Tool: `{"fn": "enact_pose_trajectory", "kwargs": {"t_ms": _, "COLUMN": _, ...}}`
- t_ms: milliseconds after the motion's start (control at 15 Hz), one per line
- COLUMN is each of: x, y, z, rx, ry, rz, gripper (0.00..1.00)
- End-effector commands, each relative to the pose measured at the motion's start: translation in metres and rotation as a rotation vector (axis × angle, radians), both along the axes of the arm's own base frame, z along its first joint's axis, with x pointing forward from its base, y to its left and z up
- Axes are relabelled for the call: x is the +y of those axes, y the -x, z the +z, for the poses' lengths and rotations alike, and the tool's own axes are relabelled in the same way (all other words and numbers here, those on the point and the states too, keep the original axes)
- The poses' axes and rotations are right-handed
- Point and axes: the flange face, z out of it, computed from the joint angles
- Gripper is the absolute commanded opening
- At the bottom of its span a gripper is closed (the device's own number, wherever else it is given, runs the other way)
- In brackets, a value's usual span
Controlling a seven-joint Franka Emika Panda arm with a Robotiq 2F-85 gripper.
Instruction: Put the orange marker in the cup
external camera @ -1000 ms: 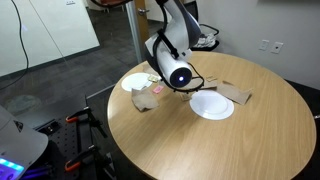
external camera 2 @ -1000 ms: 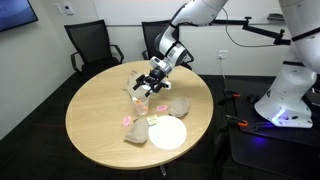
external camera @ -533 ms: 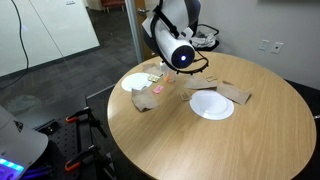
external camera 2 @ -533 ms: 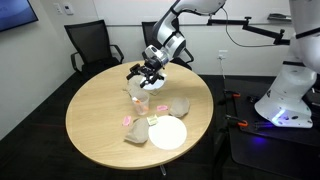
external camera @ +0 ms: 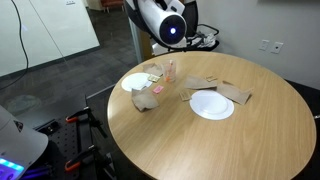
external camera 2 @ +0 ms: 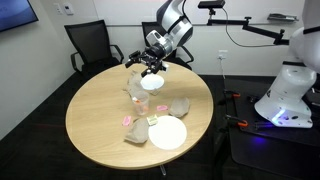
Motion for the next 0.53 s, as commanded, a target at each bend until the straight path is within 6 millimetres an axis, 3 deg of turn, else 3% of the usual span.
{"fn": "enact_pose_trajectory", "kwargs": {"t_ms": 0, "x": 0.003, "y": 0.023, "z": 0.040, "rx": -0.031, "ry": -0.012, "rz": -0.005, "gripper": 1.00}}
{"fn": "enact_pose_trajectory", "kwargs": {"t_ms": 467, "x": 0.006, "y": 0.031, "z": 0.089, "rx": -0.095, "ry": -0.008, "rz": -0.005, "gripper": 1.00}}
